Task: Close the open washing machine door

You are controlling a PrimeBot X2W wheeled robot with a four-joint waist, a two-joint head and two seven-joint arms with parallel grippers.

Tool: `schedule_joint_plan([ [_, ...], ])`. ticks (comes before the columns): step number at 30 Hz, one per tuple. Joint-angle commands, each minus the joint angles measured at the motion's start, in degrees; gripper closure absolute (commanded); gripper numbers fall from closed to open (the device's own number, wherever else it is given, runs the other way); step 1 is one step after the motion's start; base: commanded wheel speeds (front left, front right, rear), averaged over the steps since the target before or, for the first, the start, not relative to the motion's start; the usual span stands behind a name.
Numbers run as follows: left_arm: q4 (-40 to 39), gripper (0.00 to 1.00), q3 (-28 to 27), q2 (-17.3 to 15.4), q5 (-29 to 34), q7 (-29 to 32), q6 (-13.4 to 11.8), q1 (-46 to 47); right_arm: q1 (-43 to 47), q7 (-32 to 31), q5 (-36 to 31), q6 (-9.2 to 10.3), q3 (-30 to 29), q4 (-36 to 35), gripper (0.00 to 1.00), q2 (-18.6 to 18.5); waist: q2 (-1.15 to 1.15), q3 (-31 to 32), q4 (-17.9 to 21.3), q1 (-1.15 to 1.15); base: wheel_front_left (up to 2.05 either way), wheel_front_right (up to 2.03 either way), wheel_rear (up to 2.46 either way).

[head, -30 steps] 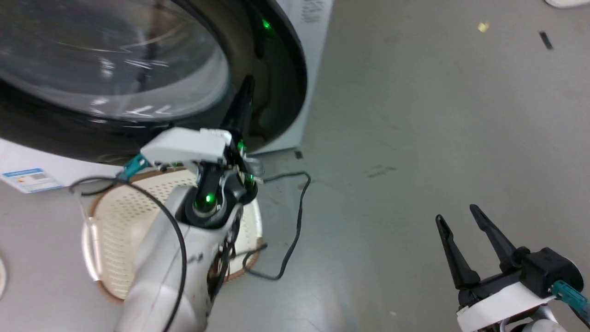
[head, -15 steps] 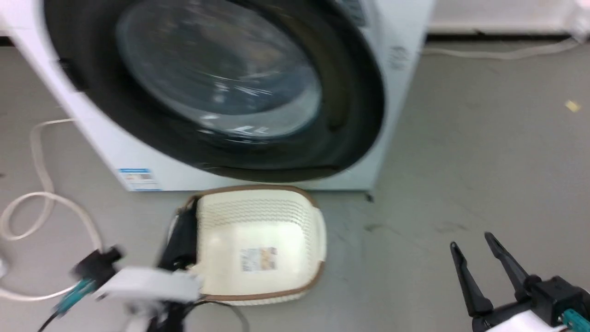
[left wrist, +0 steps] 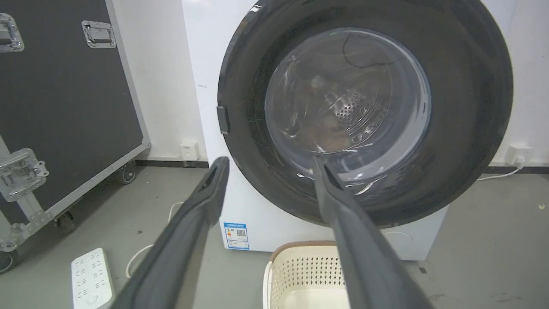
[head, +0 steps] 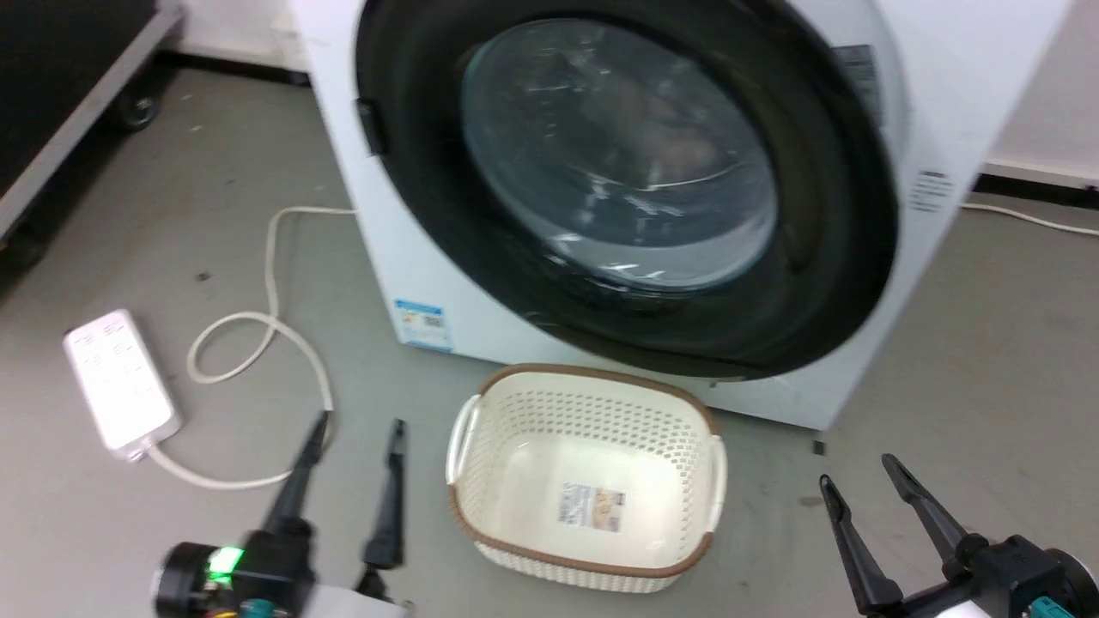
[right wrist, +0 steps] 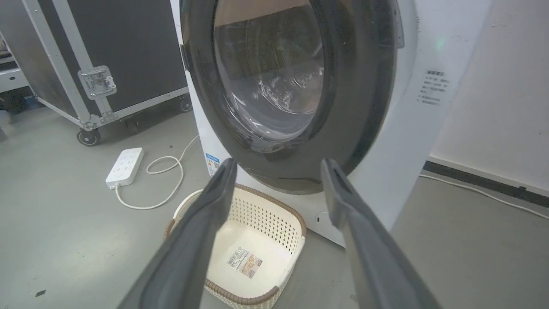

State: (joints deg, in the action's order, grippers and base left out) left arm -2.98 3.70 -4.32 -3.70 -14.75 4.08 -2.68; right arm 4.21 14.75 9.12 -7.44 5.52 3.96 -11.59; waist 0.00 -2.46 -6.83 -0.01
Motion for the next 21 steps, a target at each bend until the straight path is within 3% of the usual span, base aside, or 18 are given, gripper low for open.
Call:
schedule_joint_plan([
  [1, -0.3, 0.0, 1.3, 0.1, 2.3, -0.2, -0.9, -0.8, 0.3, 0.2, 0.1, -0.05, 0.4, -0.5, 0.0, -0.5, 0.0, -0.9, -2.2, 0.01, 0.0, 0.0, 0.0],
  [2, -0.4, 0.0, 2.0, 0.2, 3.4, -0.2, -1.5, -0.8, 0.2, 0.2, 0.3, -0.05, 0.7, -0.5, 0.35, -1.0, 0.0, -1.5, -2.7, 0.01, 0.0, 0.0, 0.0],
  [3, -0.5, 0.0, 2.7, 0.3, 4.1, -0.2, -2.0, -0.7, -0.3, 0.2, 0.5, -0.05, 0.9, -0.7, 0.78, -1.6, 0.0, -2.1, -3.3, 0.01, 0.0, 0.0, 0.0],
  [4, -0.6, 0.0, 3.4, 0.4, 4.5, -0.2, -2.4, -0.6, -0.9, 0.2, 0.7, -0.05, 1.2, -1.0, 1.0, -2.2, 0.0, -2.7, -3.8, 0.01, 0.0, 0.0, 0.0],
  [6, -0.5, 0.0, 4.6, 0.6, 4.6, -0.2, -3.2, -0.3, -2.6, 0.2, 1.4, -0.05, 1.8, -1.5, 1.0, -3.9, 0.0, -4.2, -4.7, 0.01, 0.0, 0.0, 0.0],
  [7, -0.4, 0.0, 6.0, 0.9, 4.1, -0.2, -4.2, 0.5, -6.6, 0.2, 2.7, -0.05, 3.2, -1.9, 1.0, -7.4, 0.0, -6.5, -6.0, 0.01, 0.0, 0.0, 0.0],
  [13, 0.0, 0.0, 9.0, 1.2, 2.9, -0.2, -5.8, 2.6, -18.4, -2.0, 7.9, -0.05, 6.9, -0.4, 1.0, -16.0, 0.0, -11.4, -8.6, 0.01, 0.0, 0.0, 0.0],
  [21, -1.0, 0.0, 13.3, 1.4, 1.0, -0.2, -9.0, 6.0, -33.7, -6.5, 16.3, -0.05, 9.1, 7.4, 1.0, -25.7, 0.0, -16.9, -11.9, 0.01, 0.0, 0.0, 0.0],
])
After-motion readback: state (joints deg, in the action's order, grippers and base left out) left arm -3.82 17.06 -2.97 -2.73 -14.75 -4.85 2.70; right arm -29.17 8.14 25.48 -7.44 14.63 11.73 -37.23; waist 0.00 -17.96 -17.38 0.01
